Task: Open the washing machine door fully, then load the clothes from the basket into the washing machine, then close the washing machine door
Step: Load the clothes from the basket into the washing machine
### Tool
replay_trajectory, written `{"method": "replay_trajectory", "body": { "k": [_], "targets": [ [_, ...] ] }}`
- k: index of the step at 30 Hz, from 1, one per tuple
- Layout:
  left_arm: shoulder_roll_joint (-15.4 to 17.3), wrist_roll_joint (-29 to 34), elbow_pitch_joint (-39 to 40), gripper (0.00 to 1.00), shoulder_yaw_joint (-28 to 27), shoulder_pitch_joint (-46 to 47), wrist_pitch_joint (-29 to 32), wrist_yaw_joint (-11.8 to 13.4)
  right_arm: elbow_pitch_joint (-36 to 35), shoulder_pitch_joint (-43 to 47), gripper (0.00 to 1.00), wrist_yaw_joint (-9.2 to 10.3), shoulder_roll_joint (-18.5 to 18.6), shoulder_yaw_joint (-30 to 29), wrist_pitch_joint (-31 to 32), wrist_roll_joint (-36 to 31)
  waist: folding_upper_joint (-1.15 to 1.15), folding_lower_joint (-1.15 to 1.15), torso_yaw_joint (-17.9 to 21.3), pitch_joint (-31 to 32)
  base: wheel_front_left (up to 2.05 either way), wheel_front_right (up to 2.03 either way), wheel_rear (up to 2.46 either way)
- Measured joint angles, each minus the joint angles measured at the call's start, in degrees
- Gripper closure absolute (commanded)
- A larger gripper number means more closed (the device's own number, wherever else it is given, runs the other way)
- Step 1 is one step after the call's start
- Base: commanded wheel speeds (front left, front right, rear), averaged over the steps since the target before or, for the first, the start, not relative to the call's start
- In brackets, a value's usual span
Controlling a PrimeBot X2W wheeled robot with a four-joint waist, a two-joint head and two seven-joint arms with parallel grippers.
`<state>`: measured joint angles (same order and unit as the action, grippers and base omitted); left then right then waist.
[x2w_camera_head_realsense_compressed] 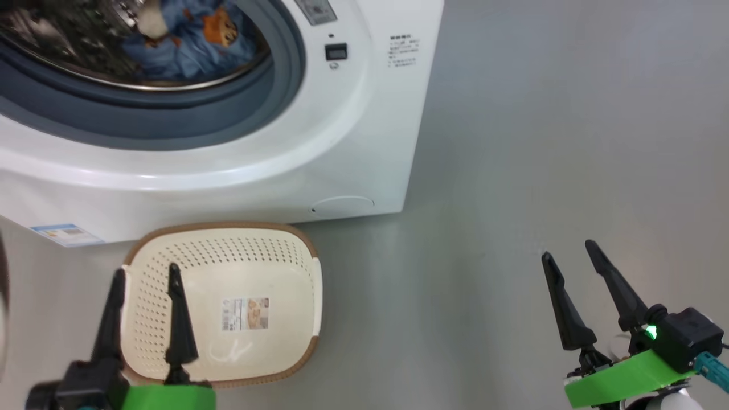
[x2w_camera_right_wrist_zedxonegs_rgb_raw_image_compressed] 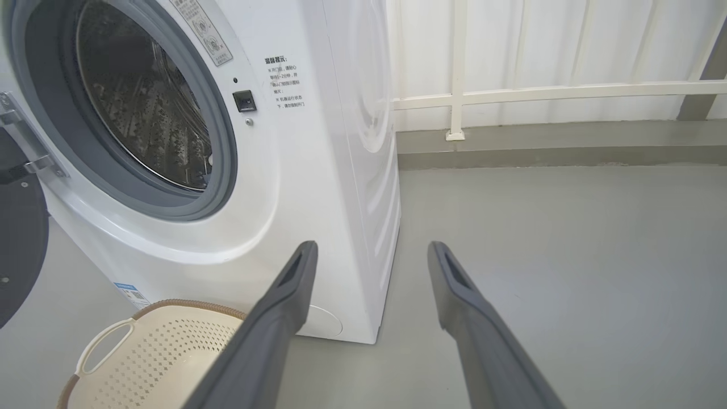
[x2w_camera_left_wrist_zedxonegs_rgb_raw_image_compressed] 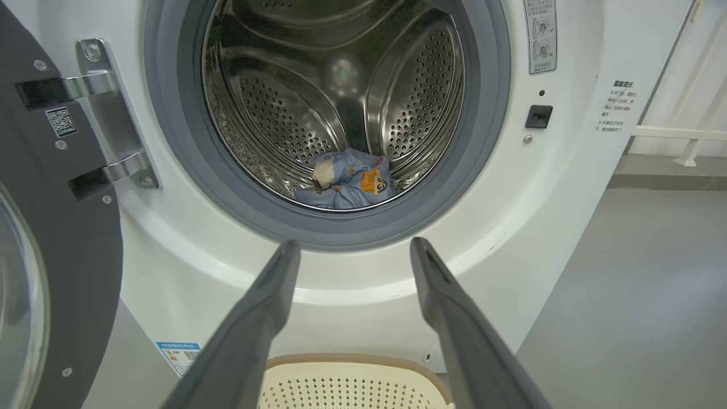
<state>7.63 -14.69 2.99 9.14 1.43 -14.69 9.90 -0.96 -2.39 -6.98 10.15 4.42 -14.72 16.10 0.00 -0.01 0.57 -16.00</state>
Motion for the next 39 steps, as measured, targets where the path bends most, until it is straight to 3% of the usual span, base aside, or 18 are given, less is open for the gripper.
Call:
{"method": "replay_trajectory", "body": {
  "k": [20,39],
  "targets": [
    [-0.02,0.04,-0.27,0.00,3.58,-7.11,0.08,-1.07,1.41,6.20,0.00,0.00,-1.53,0.07,0.00,-0.47,0.00,0.00,-2.91,10.91,0.00,0.00,0.00],
    [0.96,-0.65,-0.26,0.00,3.90,-10.65,1.57,-0.74,0.53,9.64,0.00,0.00,-2.98,-0.89,1.09,-2.09,0.00,0.00,-2.06,16.49,0.00,0.00,0.00]
  ]
}}
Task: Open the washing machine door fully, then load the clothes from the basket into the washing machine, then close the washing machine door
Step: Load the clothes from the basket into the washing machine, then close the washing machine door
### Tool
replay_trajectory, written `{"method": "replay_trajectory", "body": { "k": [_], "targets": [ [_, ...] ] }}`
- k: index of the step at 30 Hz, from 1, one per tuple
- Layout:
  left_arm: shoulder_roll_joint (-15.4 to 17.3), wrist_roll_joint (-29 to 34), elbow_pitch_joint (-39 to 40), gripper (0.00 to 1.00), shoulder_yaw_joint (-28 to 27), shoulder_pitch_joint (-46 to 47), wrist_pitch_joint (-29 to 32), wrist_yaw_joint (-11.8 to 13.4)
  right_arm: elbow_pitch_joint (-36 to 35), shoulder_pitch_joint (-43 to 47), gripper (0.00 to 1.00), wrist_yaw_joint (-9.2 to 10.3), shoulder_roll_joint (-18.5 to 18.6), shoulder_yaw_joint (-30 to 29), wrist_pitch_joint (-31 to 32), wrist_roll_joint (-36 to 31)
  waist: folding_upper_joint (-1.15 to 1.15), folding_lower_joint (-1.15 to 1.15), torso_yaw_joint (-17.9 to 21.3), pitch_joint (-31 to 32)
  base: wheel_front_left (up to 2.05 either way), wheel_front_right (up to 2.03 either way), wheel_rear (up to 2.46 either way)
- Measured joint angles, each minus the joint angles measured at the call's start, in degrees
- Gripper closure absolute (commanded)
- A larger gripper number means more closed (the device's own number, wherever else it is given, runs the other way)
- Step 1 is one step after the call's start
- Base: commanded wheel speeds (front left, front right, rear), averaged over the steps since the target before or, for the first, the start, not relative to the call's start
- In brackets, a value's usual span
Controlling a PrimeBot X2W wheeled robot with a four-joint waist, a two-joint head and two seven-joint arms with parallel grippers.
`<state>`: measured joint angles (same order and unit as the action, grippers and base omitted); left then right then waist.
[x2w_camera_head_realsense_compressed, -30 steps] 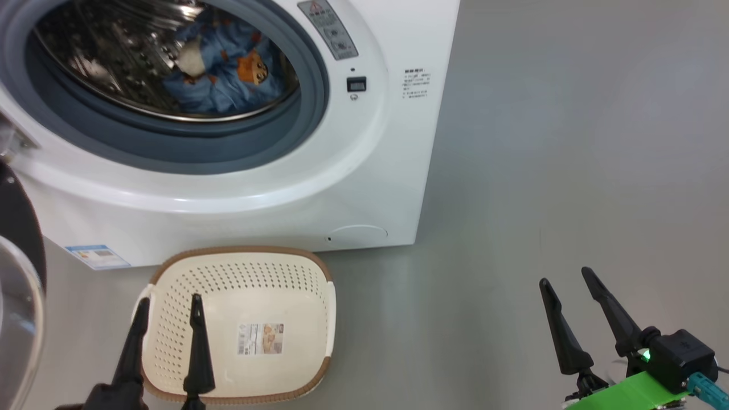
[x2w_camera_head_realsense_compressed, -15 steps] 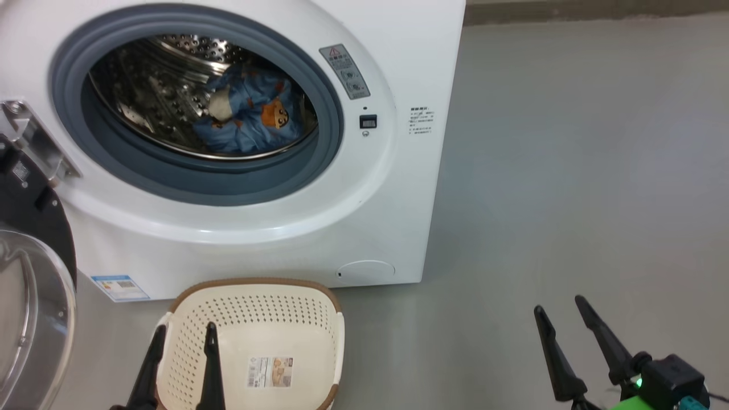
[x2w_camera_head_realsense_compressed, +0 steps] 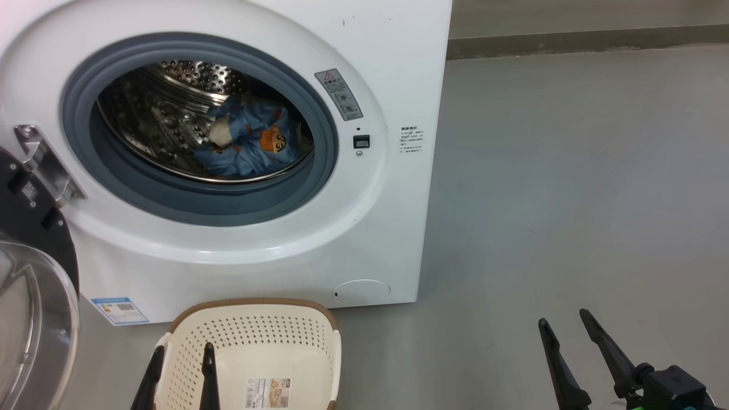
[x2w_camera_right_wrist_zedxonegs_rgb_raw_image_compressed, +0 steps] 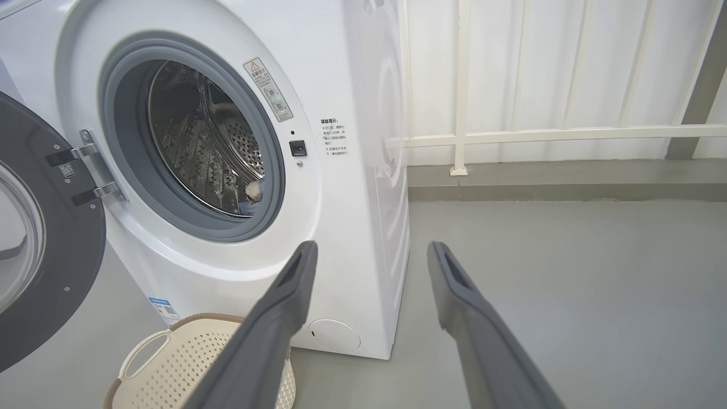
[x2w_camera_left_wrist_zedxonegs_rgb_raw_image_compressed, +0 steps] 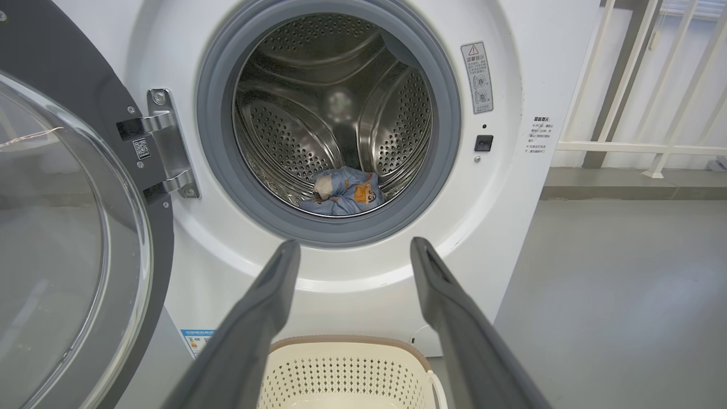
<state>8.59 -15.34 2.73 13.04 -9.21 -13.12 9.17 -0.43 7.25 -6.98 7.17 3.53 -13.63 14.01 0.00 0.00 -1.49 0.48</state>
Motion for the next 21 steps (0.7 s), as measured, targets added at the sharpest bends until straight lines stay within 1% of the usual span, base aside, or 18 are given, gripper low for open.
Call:
{"method": "replay_trajectory", "body": {
  "k": [21],
  "targets": [
    [0.24,-0.48,-0.02,0.00,0.31,0.04,0.02,0.74,-0.64,1.08,0.00,0.00,-0.52,-0.80,0.54,-0.32,0.00,0.00,0.07,0.53,0.00,0.00,0.00]
  ]
}}
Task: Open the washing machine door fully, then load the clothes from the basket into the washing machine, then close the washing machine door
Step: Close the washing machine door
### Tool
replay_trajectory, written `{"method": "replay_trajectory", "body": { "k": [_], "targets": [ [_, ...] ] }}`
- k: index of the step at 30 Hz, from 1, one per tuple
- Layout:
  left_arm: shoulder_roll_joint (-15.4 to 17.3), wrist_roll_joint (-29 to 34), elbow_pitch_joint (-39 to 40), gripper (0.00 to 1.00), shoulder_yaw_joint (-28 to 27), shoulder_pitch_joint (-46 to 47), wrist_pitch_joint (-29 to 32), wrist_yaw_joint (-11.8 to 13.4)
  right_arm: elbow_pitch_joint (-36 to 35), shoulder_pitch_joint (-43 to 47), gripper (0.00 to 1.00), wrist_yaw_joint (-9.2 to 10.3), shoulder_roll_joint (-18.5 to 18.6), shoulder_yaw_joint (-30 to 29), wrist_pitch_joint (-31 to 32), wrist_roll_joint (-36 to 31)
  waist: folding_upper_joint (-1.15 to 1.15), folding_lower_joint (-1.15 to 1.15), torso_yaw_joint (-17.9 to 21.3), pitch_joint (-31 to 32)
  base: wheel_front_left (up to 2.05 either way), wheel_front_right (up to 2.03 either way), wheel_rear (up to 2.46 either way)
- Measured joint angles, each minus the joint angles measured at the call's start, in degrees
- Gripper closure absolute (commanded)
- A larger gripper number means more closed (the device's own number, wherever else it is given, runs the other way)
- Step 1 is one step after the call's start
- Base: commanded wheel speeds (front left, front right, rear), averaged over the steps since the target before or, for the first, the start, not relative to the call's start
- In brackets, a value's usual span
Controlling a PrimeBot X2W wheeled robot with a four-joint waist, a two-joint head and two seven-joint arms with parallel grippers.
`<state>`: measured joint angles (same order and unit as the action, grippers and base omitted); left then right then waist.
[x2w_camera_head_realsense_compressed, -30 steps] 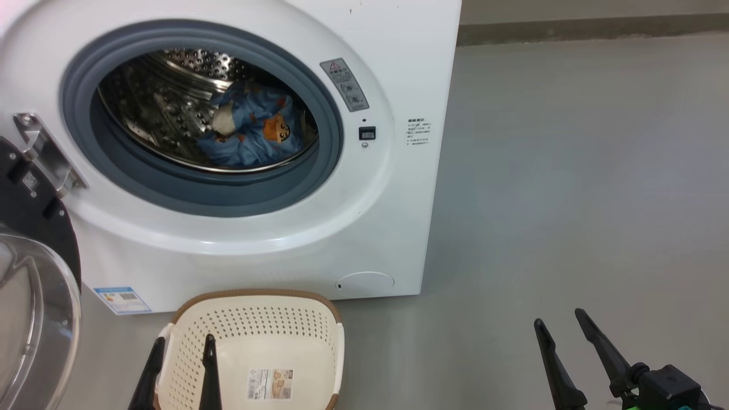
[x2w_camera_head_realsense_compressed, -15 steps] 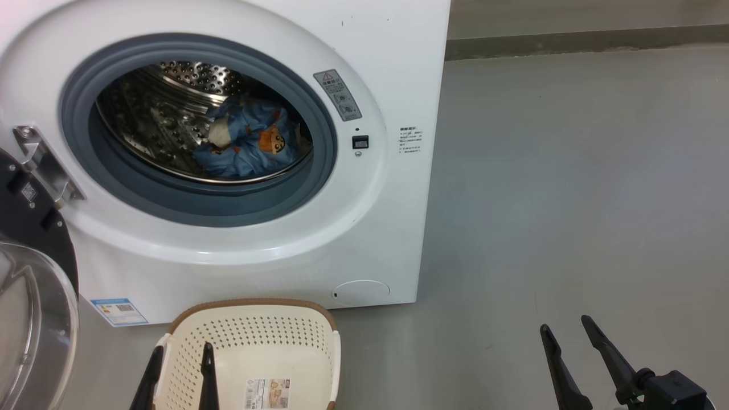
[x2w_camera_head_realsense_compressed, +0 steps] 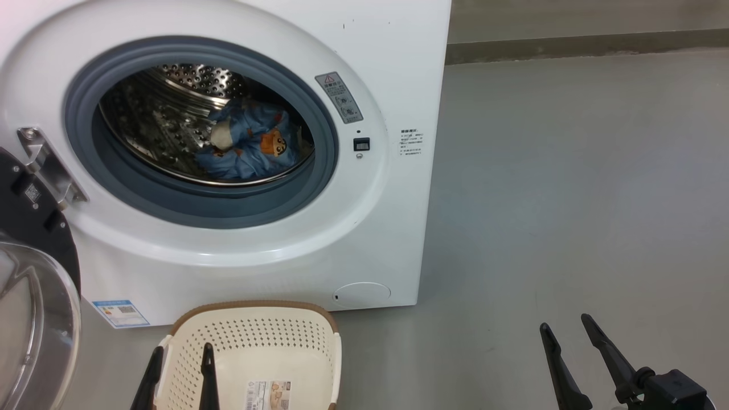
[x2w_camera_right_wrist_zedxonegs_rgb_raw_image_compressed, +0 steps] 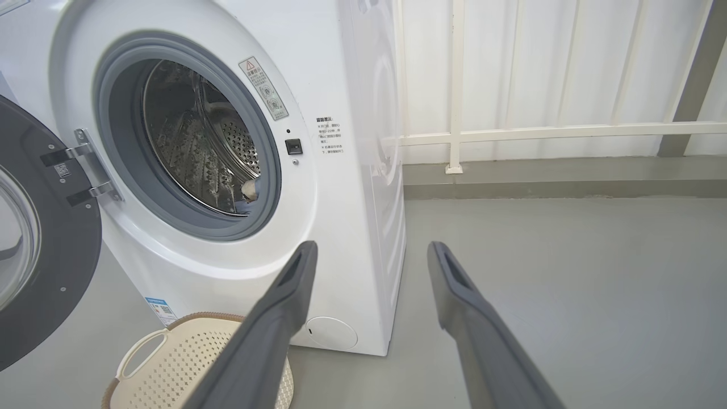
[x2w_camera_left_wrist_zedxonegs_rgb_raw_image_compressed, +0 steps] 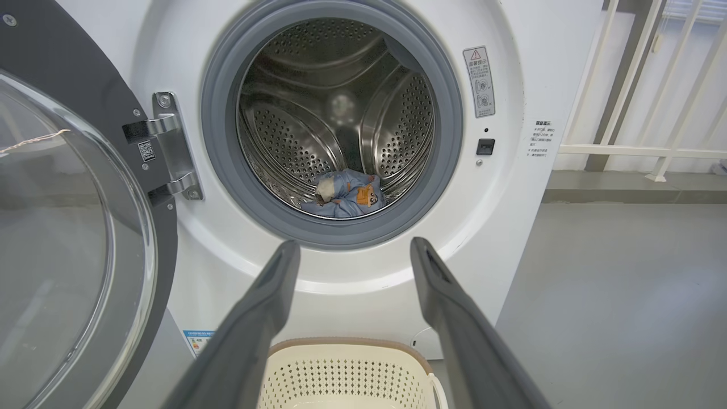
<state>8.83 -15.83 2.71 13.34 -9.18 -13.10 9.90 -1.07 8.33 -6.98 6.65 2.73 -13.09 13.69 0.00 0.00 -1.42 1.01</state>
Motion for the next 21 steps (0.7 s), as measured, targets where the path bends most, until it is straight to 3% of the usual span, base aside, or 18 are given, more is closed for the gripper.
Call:
{"method": "replay_trajectory", "body": {
  "k": [12,21],
  "targets": [
    [0.11,0.00,-0.01,0.00,0.19,0.07,-0.09,0.51,-0.14,0.00,0.00,0.00,-0.07,-0.08,0.24,0.00,0.00,0.00,-0.49,0.07,-0.13,0.13,0.00],
    [0.18,0.00,-0.15,0.00,0.70,0.10,-0.10,0.52,-0.25,0.00,0.00,0.00,-0.10,-0.15,0.25,-0.01,0.00,0.01,-1.33,0.24,-1.27,1.27,0.00]
  ]
}}
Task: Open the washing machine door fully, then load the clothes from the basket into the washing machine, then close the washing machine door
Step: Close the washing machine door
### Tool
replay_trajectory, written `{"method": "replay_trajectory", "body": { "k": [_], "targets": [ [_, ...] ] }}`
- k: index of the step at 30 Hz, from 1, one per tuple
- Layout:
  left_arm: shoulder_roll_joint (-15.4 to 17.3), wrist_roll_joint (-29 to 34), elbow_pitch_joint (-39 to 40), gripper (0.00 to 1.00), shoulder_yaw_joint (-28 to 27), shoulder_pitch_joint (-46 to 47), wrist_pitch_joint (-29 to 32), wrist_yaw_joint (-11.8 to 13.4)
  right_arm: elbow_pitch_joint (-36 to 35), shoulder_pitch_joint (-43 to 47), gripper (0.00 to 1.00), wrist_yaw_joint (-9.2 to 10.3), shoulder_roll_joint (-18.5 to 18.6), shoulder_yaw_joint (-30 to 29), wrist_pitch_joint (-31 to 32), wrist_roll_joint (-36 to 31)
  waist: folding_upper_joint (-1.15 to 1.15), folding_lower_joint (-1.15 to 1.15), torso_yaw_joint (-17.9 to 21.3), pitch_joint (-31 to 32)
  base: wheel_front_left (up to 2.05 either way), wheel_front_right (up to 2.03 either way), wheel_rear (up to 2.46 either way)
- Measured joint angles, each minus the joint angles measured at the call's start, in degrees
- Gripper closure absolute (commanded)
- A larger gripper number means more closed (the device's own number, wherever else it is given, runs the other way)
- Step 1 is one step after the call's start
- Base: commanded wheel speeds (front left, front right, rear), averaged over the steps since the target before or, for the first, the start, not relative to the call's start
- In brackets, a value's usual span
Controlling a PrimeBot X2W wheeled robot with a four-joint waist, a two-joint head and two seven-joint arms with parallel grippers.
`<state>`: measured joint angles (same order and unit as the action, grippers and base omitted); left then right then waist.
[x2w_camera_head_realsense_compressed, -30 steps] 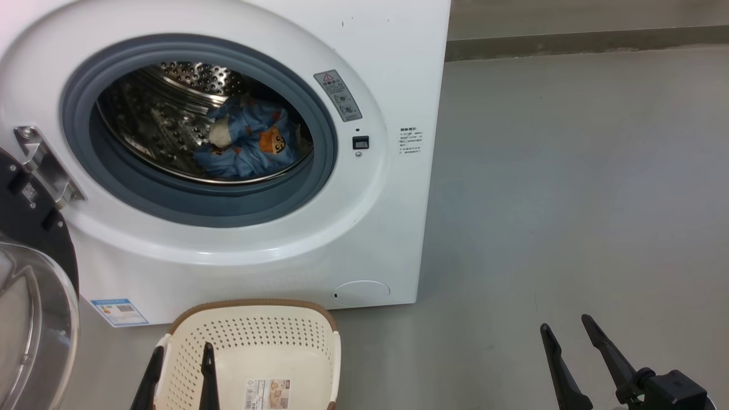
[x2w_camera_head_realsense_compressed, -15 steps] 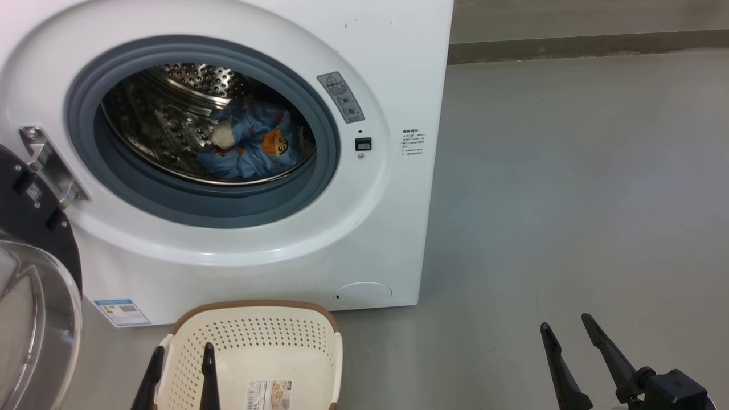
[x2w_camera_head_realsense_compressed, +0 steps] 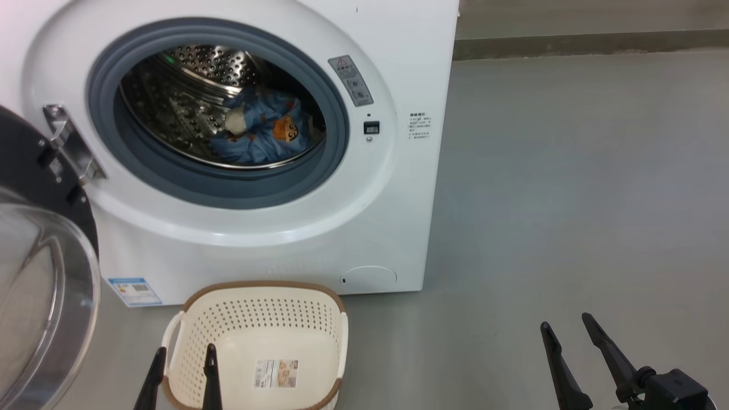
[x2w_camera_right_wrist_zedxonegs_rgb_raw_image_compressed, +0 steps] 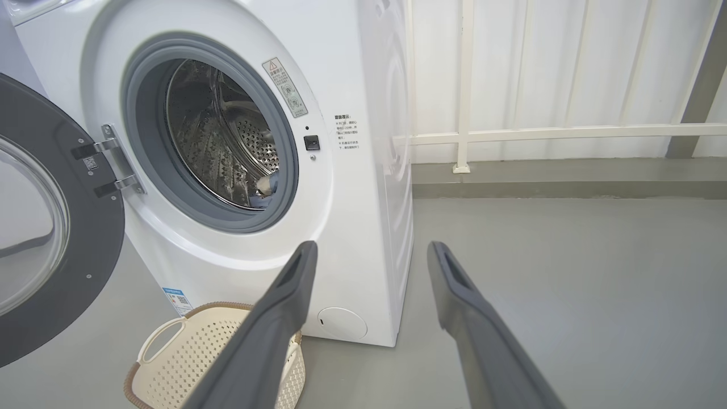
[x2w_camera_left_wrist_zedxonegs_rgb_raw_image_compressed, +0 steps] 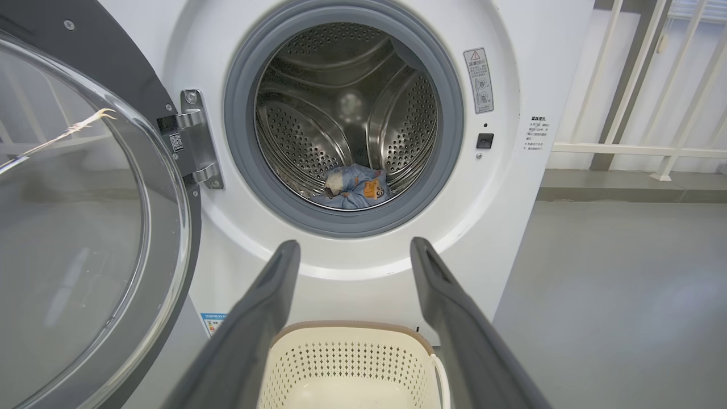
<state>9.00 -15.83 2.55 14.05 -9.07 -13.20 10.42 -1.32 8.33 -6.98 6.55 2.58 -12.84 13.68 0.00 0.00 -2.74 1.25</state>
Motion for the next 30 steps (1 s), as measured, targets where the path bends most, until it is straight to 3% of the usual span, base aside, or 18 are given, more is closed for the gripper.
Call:
{"method": "replay_trajectory", "body": {
  "k": [11,30],
  "targets": [
    [0.47,0.01,-0.37,0.00,0.60,-0.01,0.00,0.00,-0.22,0.06,0.00,0.00,-0.43,-0.03,0.16,0.00,0.00,0.00,-0.24,0.00,-1.18,1.18,0.00],
    [1.29,0.00,-0.48,0.00,1.12,0.00,0.00,0.49,-0.27,0.15,0.00,0.00,-0.65,-0.74,0.16,0.00,0.00,0.00,-0.21,-0.34,-0.03,0.03,0.00]
  ]
}}
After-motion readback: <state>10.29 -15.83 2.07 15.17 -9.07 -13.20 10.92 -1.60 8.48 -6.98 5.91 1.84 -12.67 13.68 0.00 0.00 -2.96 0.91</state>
